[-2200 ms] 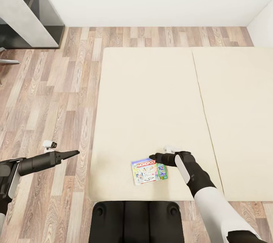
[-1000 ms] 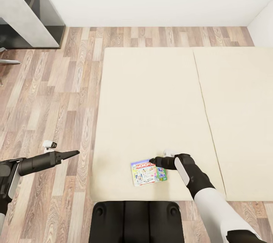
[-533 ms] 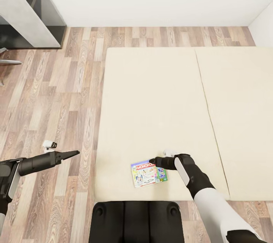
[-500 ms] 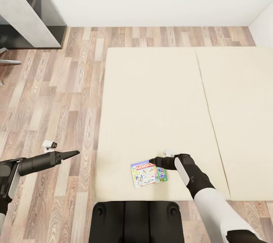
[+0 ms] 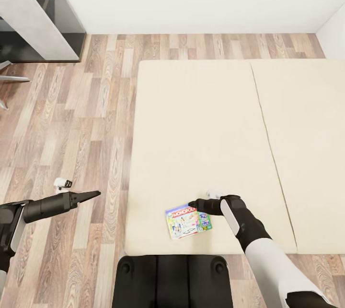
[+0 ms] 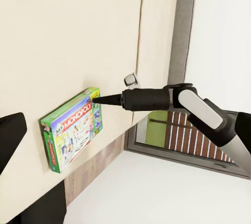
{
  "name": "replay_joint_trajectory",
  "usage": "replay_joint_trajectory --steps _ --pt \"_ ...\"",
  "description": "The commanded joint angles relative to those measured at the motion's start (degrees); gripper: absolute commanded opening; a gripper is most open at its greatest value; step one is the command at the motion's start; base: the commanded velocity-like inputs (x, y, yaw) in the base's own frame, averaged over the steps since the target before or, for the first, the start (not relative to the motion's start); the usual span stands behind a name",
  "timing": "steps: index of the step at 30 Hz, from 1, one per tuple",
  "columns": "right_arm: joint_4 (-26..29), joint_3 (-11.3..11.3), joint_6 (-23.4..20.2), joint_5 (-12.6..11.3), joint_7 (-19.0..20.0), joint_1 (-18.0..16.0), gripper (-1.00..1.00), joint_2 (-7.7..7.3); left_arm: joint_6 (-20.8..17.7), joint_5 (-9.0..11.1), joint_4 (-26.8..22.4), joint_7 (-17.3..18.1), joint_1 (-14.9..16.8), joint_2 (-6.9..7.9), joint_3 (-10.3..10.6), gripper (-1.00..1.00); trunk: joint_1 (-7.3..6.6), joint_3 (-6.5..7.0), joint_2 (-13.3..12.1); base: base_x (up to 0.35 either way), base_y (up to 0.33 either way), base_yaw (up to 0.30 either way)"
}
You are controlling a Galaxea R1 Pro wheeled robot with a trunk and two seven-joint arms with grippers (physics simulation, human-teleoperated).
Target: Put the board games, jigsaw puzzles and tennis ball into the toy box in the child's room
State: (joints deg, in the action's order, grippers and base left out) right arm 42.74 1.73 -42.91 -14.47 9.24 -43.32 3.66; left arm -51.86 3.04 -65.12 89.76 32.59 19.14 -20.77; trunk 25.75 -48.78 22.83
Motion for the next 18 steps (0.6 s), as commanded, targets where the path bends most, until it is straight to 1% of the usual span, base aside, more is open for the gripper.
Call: replay_joint_trajectory --steps 1,5,10,18 --pt "0.1 0.0 -0.2 0.1 0.2 0.0 1.00 -0.14 -0.6 0.0 0.0 0.2 0.0 0.01 0.0 1.00 0.03 -0.06 0.1 0.000 0.009 0.000" --pt "0.0 0.1 -0.3 0.1 0.2 0.3 1.00 -0.63 -0.6 0.0 0.0 0.2 0.0 0.02 0.0 1.00 0.03 -0.06 0.1 0.000 0.003 0.000" --pt "-0.3 0.1 -0.3 0.1 0.1 0.4 1.00 -0.73 -0.6 0.0 0.0 0.2 0.0 0.02 0.0 1.00 0.03 -0.06 0.1 0.000 0.000 0.000" --pt "-2.9 0.1 -0.2 0.2 0.1 0.5 1.00 -0.79 -0.6 0.0 0.0 0.2 0.0 0.01 0.0 1.00 0.03 -0.06 0.1 0.000 0.000 0.000"
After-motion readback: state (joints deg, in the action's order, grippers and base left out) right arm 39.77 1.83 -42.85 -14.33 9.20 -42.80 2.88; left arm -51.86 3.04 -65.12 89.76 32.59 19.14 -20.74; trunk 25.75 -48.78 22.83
